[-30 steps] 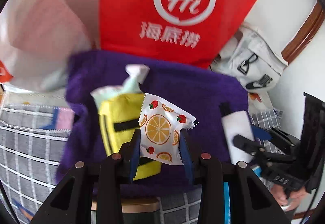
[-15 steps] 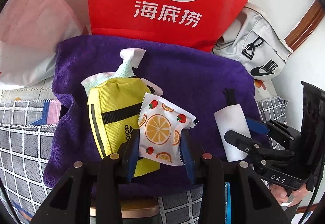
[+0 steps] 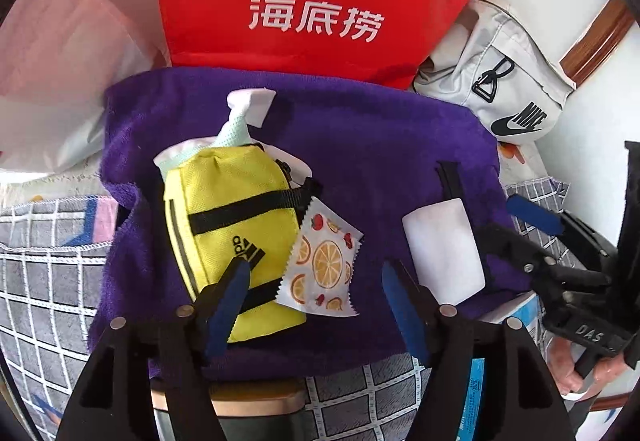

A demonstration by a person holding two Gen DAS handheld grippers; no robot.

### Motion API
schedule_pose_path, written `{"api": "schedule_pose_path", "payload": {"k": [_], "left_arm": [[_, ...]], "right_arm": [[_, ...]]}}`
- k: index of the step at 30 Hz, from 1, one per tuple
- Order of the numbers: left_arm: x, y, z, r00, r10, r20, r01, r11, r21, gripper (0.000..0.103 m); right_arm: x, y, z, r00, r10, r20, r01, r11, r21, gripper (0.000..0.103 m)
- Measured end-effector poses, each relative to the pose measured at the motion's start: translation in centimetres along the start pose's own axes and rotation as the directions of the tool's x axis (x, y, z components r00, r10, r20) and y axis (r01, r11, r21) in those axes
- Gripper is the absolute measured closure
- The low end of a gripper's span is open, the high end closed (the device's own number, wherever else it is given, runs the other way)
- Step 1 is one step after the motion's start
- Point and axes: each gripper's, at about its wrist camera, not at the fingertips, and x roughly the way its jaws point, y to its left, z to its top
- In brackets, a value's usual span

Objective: Organize soft objects
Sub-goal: 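Lower the packet onto the towel and open the left tool while the right tool releases the block, then grasp the green sachet with the right tool while the left tool moves to the green-leaf tissue pack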

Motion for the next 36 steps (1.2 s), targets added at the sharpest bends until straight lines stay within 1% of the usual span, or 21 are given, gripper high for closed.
{"api": "schedule_pose_path", "payload": {"k": [7,10,14,17,20,22,23,26,28,33,36], "left_arm": [[-1.9,0.3,0.0,0.999,0.017,0.029,-0.017,1.000,-0.003,0.036],[-3.7,0.9,-0.2,0.997,-0.002,0.073,0.003,1.000,-0.019,0.036],[-6.3,1.4,-0.5,0.990,-0.005,0.137,0.012,0.999,-0.050,0.036],[-7.5,1.1,-1.1,0.987,0.003,0.160,0.003,0.999,-0.038,0.036],[-8.6,0.8,-2.5,0.990,-0.009,0.142,0.014,0.999,-0.035,0.036],[-9.4,0.6,-3.9,0.989,-0.028,0.145,0.033,0.999,-0.032,0.036],[-9.9,0.6,-4.7,0.989,-0.023,0.149,0.028,0.999,-0.029,0.036],[-11.0,0.7,-7.2,0.989,-0.002,0.150,0.008,0.999,-0.040,0.036],[-11.2,0.7,-8.8,0.990,0.006,0.144,0.001,0.999,-0.049,0.036],[-11.5,1.1,-13.5,0.991,0.012,0.132,-0.003,0.998,-0.066,0.036],[-11.4,1.4,-16.6,0.993,0.006,0.121,0.004,0.997,-0.076,0.036]], "right_arm": [[-2.6,0.3,0.1,0.997,-0.015,0.079,0.014,1.000,0.018,0.030],[-4.3,1.3,-0.3,0.991,-0.040,0.125,0.039,0.999,0.013,0.030],[-6.2,3.1,-1.8,0.991,-0.067,0.118,0.071,0.997,-0.034,0.030],[-8.5,4.5,-4.1,0.991,-0.052,0.127,0.063,0.995,-0.079,0.032],[-11.0,5.8,-7.2,0.989,-0.036,0.140,0.053,0.991,-0.119,0.040],[-12.0,6.6,-9.1,0.990,-0.022,0.139,0.041,0.989,-0.140,0.054],[-12.5,7.0,-10.2,0.991,-0.017,0.132,0.037,0.988,-0.147,0.057],[-13.6,7.6,-13.2,0.993,0.002,0.121,0.016,0.989,-0.149,0.060],[-14.2,7.9,-15.4,0.993,-0.002,0.122,0.020,0.989,-0.148,0.063],[-14.8,7.7,-20.0,0.994,0.008,0.105,0.007,0.990,-0.142,0.063],[-14.0,7.5,-22.7,0.997,0.046,0.055,-0.037,0.988,-0.152,0.063]]}}
